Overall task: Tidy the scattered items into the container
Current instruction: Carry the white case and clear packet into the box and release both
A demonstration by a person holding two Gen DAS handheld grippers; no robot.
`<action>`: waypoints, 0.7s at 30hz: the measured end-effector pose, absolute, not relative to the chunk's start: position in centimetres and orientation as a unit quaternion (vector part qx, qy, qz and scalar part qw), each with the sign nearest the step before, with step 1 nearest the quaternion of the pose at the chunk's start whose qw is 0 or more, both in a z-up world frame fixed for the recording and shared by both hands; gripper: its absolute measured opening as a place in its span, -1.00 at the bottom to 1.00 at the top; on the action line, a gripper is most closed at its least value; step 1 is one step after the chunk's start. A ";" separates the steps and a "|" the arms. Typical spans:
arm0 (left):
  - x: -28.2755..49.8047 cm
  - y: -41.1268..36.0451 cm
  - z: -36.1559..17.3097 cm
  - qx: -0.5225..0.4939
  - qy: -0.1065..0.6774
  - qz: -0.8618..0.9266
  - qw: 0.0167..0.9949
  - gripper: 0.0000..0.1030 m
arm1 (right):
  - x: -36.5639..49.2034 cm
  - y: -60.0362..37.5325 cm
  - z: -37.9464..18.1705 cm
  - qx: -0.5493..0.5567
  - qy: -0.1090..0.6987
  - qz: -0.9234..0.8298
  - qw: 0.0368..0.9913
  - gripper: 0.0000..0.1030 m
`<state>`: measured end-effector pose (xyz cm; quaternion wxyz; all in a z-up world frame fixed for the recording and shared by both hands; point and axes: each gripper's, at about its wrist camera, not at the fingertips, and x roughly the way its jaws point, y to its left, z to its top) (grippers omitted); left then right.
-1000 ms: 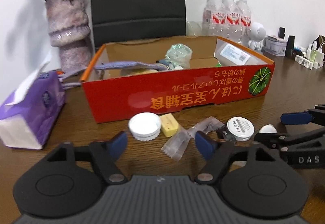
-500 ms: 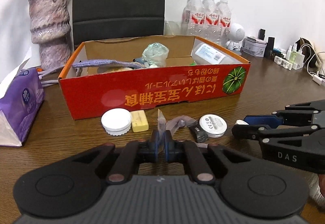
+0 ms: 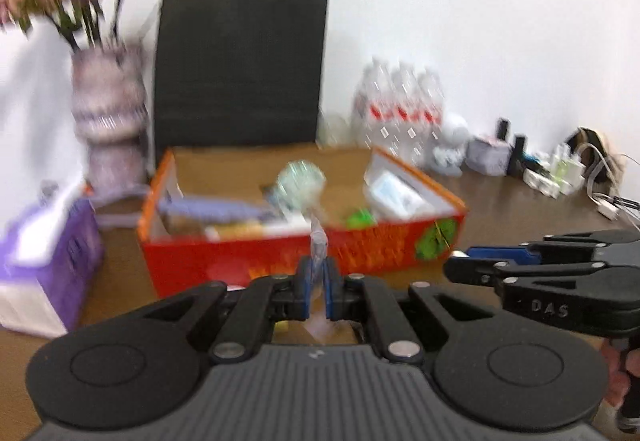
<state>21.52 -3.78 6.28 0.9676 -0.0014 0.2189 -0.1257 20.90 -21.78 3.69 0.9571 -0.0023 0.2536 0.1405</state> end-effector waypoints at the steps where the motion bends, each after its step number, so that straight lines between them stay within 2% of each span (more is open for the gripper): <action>1: 21.8 -3.6 6.8 -0.009 0.213 -0.122 0.969 -0.86 | 21.2 -21.8 4.3 -0.001 0.246 0.140 0.959 -0.56; 8: 25.1 -2.4 9.4 -0.063 0.180 -0.085 0.978 -0.86 | 24.8 -21.0 8.4 0.038 0.197 0.128 0.971 -0.56; 13: 28.5 -1.6 9.3 -0.097 0.184 -0.063 0.976 -0.86 | 27.8 -19.9 9.3 0.049 0.178 0.118 0.976 -0.56; 21: 33.6 -2.0 7.8 -0.107 0.207 -0.036 0.972 -0.86 | 33.1 -19.8 8.5 0.069 0.199 0.114 0.971 -0.56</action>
